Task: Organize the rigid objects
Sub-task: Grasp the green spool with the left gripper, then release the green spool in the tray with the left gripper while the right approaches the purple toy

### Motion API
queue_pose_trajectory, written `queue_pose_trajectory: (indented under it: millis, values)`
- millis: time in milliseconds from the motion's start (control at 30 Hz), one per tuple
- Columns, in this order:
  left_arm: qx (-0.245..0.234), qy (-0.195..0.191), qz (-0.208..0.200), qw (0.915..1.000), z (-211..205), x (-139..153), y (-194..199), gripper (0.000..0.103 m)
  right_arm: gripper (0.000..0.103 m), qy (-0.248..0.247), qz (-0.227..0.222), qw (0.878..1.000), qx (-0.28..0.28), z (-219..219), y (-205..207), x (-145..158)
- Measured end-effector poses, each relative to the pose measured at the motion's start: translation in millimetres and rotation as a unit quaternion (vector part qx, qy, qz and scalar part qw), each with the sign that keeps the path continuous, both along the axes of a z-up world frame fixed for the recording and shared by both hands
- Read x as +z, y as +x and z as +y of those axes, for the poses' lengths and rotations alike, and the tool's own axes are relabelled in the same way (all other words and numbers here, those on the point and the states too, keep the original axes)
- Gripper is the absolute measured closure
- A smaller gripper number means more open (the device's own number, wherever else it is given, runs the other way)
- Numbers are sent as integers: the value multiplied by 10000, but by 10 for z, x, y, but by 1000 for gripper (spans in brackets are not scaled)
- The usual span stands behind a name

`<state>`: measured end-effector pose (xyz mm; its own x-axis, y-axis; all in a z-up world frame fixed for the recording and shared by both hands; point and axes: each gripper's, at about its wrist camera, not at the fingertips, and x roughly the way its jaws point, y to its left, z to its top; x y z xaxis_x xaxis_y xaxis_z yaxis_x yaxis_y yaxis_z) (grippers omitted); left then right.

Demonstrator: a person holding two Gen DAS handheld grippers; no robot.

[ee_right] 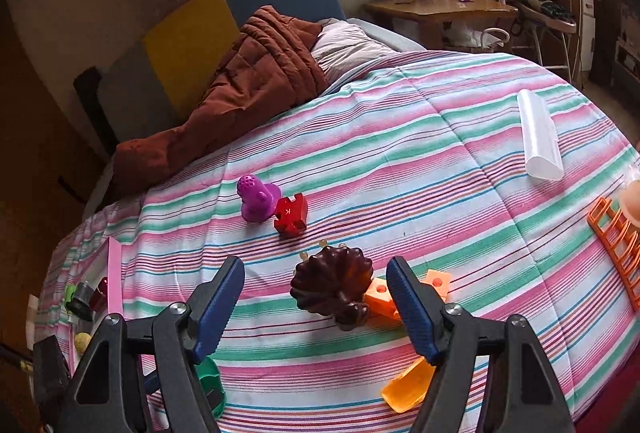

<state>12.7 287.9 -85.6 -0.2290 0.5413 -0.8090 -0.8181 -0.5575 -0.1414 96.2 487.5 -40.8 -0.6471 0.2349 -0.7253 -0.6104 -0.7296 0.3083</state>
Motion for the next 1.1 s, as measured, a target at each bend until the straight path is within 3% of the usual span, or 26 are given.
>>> queue_pose_trajectory:
  millis: [167, 333, 533, 667, 867, 967, 1000, 1100]
  values:
    - [-13, 49, 63, 10000, 8, -26, 6, 44, 30, -60, 147, 9996, -213, 95, 94, 32]
    - [-78, 32, 271, 9996, 43, -55, 40, 46, 30, -219, 107, 9992, 310, 21, -108, 49]
    - [-87, 150, 275, 9995, 28, -76, 25, 46, 30, 53, -362, 9925, 1170, -29, -824, 92]
    - [-120, 257, 334, 9990, 0, -93, 32, 46, 30, -136, -675, 9901, 1223, 138, -1265, -42]
    - [-125, 378, 341, 9986, -20, -107, 17, 46, 31, 112, -1254, 9833, 1317, 213, -1910, -268]
    - [-126, 438, 295, 9985, -29, -115, -1, 46, 46, 128, -1661, 9777, 1281, 262, -2139, -499]
    - [-130, 449, 304, 9984, -31, -118, 0, 46, 67, 40, -1830, 9743, 1317, 271, -2191, -591]
    - [-143, 458, 393, 9981, -29, -127, 27, 46, 71, 61, -1972, 9706, 1382, 228, -2202, -715]
